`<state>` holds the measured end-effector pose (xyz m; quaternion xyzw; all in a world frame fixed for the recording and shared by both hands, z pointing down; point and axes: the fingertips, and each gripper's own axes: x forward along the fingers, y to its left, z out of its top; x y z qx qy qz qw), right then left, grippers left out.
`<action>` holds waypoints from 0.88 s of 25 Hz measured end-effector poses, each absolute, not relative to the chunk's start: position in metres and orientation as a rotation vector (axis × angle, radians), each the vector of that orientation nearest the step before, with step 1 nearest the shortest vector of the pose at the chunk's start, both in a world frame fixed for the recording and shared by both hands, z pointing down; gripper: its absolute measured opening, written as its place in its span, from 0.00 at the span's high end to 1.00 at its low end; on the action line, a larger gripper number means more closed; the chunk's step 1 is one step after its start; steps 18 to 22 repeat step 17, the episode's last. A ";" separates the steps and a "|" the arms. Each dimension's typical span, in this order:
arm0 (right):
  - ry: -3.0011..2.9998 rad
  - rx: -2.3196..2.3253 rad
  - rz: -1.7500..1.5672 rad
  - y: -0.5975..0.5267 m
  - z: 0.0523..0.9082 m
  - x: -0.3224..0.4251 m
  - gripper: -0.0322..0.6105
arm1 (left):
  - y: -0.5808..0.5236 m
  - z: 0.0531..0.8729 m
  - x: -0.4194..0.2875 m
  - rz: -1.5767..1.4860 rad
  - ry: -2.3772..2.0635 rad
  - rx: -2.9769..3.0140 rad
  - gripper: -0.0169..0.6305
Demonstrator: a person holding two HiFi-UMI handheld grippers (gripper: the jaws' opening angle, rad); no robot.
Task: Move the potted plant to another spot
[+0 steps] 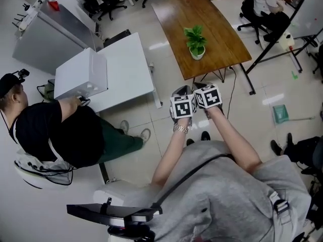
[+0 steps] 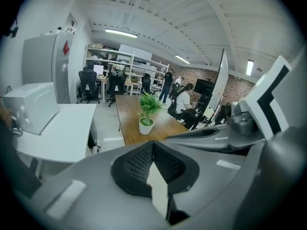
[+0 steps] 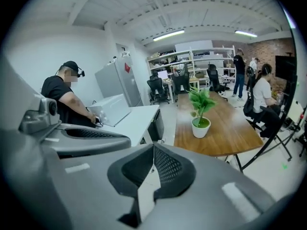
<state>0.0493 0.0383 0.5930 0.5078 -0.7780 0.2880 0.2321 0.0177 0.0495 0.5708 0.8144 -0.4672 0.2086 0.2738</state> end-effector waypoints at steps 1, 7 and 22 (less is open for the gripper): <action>-2.147 1.397 0.789 0.038 0.588 0.052 0.95 | 0.049 0.568 0.021 0.554 -1.253 2.195 0.95; -2.189 1.420 0.785 0.038 0.560 0.068 0.95 | 0.055 0.554 0.042 0.546 -1.232 2.219 0.95; -2.271 1.370 0.750 0.059 0.547 0.059 0.95 | 0.071 0.556 0.042 0.536 -1.254 2.218 0.95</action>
